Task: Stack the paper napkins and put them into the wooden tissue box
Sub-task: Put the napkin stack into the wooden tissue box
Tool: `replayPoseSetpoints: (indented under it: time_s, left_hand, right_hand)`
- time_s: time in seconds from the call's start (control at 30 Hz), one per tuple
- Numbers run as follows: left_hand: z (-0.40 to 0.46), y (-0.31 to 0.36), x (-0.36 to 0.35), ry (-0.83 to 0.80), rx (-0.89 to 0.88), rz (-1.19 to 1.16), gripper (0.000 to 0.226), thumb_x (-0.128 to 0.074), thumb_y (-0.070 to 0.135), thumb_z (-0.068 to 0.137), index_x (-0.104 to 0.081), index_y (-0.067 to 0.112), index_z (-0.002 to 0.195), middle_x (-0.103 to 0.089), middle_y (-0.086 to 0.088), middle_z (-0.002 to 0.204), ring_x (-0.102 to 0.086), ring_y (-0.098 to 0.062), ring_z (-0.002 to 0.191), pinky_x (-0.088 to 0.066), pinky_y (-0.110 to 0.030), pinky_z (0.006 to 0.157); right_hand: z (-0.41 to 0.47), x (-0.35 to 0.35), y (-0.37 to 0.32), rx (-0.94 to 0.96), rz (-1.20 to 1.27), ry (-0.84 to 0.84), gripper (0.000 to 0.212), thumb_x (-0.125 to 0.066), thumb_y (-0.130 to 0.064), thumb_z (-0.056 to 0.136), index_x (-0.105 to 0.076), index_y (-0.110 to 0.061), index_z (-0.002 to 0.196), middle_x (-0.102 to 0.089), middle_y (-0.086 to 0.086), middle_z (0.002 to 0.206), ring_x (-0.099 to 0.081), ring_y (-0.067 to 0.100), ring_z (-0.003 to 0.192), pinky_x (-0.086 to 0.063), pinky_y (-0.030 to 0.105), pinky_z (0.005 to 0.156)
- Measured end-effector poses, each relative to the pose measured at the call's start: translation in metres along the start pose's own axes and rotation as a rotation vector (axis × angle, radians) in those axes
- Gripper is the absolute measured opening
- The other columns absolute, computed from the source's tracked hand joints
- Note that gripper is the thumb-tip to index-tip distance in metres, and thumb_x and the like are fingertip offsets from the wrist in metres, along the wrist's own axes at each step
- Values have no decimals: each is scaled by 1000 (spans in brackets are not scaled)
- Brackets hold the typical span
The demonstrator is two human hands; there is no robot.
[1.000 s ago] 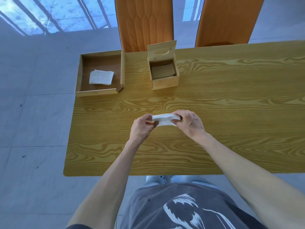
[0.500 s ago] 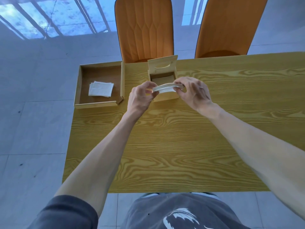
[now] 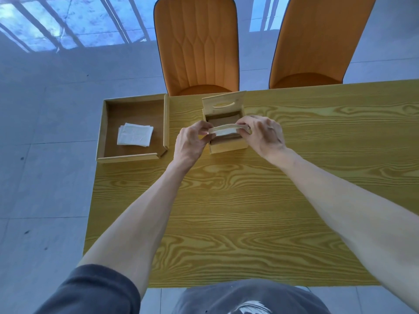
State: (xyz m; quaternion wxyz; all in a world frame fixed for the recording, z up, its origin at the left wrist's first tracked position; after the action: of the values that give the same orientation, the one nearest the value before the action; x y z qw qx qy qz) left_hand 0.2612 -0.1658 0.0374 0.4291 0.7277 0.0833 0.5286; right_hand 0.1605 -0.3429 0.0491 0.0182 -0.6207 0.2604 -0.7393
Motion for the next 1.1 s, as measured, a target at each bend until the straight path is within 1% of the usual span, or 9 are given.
replayPoseSetpoints:
  time_s: [0.13,0.27,0.37,0.5,0.6,0.7,0.8,0.93,1.1]
  left_hand:
    - [9,0,-3,-52,44,4,33,-63,45,92,-69,21,115,-76,3,106,-68,-13,97,-51,-31,80]
    - [17,-4,-16,-2,80,70,39,-53,50,97,-71,19,112,-68,0,112,-62,-21,106,-48,-36,76]
    - [19,-5,-24,81,137,118,38,-55,49,96,-73,19,109,-59,-3,110,-57,-22,105,-42,-33,70]
    - [23,-4,-29,128,283,50,35,-61,51,90,-75,23,106,-61,-1,107,-60,-20,99,-41,-30,68]
    - [30,1,-28,136,343,38,27,-67,48,86,-76,27,100,-65,2,104,-58,-15,89,-37,-27,64]
    - [35,3,-27,175,369,9,18,-70,40,84,-73,27,97,-69,4,99,-62,-16,88,-36,-26,59]
    - [34,-1,-25,184,410,-34,20,-69,38,87,-67,23,101,-68,7,93,-64,-15,85,-41,-27,62]
    - [26,-6,-20,193,450,-83,25,-63,44,92,-66,23,105,-65,10,90,-65,-15,85,-43,-26,66]
    - [1,-16,-7,225,435,-38,33,-56,49,96,-67,21,108,-64,11,94,-60,-12,86,-41,-25,67]
  right_hand:
    - [13,-2,15,-43,63,-96,27,-63,-33,95,-69,-22,119,-74,2,109,-68,24,97,-51,34,79]
    - [26,-6,21,-103,121,-138,26,-55,-35,99,-69,-20,115,-74,4,103,-68,23,93,-53,34,75]
    - [33,-12,19,-130,105,-117,23,-59,-33,97,-72,-21,110,-73,2,105,-67,22,96,-53,33,75]
    - [41,-20,14,-175,28,-113,24,-57,-33,98,-74,-20,110,-66,6,109,-60,25,102,-41,29,72]
    - [46,-26,12,-232,-16,-122,25,-55,-30,100,-74,-20,111,-60,8,109,-57,27,105,-44,31,76]
    - [46,-30,12,-284,7,-55,22,-60,-25,97,-70,-17,115,-59,8,110,-59,27,104,-46,31,77]
    - [44,-31,13,-322,74,29,23,-63,-21,94,-65,-16,116,-61,9,115,-64,28,100,-46,30,71]
    - [34,-29,21,-332,158,118,25,-61,-35,95,-65,-16,111,-65,8,110,-65,23,92,-48,29,67]
    - [9,-28,7,-225,246,186,34,-48,-45,99,-67,-17,104,-67,7,105,-65,19,81,-55,32,64]
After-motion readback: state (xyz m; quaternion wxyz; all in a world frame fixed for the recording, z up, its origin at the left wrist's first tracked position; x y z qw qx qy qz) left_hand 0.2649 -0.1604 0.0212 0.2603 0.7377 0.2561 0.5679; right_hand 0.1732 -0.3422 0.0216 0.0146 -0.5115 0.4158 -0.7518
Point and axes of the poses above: each hand's wrist, its own z-axis towards the middle knuckle, its own x-axis out of the back of the hand, y = z × x, the point moved 2 cm from there along z, towards the middle knuckle
